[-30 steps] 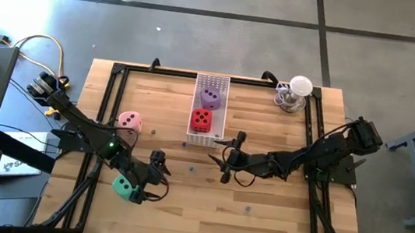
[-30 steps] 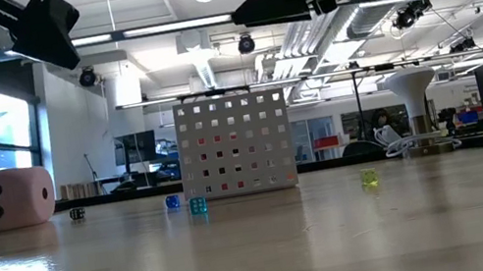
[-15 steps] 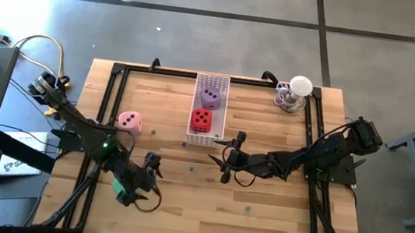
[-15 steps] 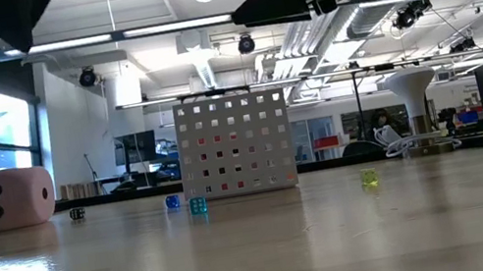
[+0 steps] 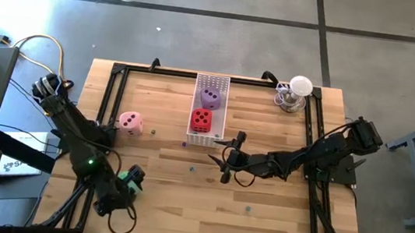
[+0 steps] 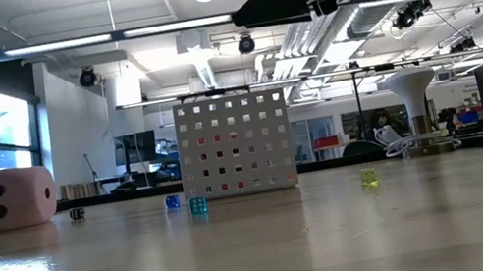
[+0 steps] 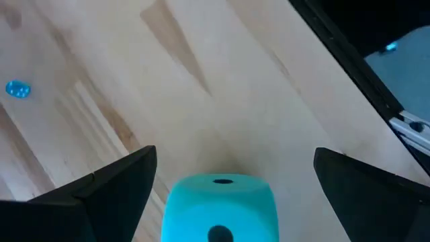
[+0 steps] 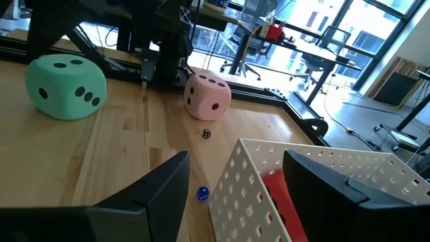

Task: Pick & Place Dice
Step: Put the large green die into the bin

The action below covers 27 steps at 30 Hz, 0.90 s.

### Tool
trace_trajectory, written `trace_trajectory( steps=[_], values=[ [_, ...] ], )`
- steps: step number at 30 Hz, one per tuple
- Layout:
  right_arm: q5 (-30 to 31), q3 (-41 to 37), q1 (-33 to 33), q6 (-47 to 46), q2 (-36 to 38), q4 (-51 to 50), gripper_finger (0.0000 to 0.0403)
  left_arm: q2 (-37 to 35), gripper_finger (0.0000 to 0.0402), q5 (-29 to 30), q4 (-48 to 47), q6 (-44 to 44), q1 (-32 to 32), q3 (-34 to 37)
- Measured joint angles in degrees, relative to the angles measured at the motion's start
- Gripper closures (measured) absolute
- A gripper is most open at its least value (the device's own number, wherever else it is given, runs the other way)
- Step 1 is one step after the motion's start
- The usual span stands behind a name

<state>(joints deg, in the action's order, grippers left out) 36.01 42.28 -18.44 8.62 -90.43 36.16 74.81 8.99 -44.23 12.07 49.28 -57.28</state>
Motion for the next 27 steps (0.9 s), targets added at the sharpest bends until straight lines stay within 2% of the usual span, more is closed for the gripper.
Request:
trace_trajectory(
  steps=[9,27],
  values=[
    [-0.22,0.0,0.0,0.0,0.0,-0.02,0.0172,0.04,0.0011,0.32,-1.89,2.13,2.15,0.09],
    [-1.38,0.0,0.07,-2.83,0.0,-1.37,0.0172,4.15,0.0011,-0.65,-8.21,2.69,1.68,0.17]
  ],
)
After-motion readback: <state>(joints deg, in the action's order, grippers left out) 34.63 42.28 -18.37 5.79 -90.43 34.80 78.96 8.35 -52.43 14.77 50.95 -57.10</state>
